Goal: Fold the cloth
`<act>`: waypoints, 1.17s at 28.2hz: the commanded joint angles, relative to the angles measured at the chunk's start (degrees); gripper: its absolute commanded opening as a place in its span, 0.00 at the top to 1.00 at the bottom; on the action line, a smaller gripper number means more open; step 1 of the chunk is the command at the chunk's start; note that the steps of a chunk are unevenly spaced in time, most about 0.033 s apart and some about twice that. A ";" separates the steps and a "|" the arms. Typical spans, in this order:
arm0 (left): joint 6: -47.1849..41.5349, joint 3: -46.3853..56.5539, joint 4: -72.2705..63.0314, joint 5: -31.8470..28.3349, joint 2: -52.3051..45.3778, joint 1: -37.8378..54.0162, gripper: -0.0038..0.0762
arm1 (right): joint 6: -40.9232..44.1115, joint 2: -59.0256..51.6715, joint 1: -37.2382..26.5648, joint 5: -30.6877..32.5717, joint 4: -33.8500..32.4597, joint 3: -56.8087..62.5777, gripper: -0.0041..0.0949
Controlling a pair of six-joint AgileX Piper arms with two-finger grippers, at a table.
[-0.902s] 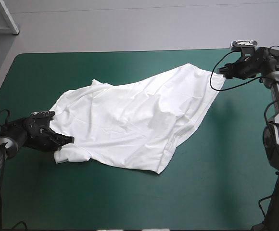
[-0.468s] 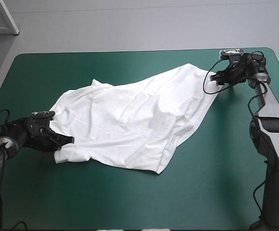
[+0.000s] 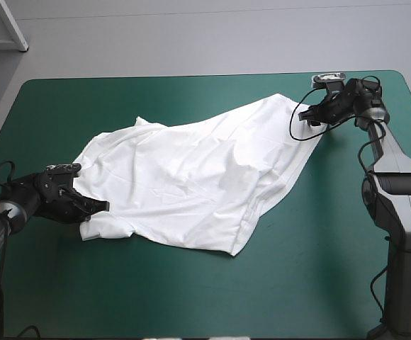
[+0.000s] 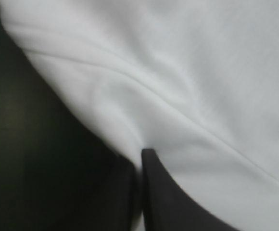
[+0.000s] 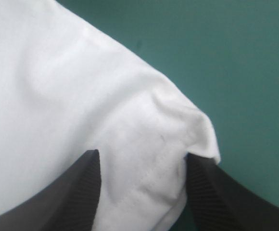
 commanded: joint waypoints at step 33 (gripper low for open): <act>-1.27 -26.46 -3.18 1.77 -20.57 -0.36 0.93 | -4.22 -37.52 1.02 12.86 7.93 -7.34 0.97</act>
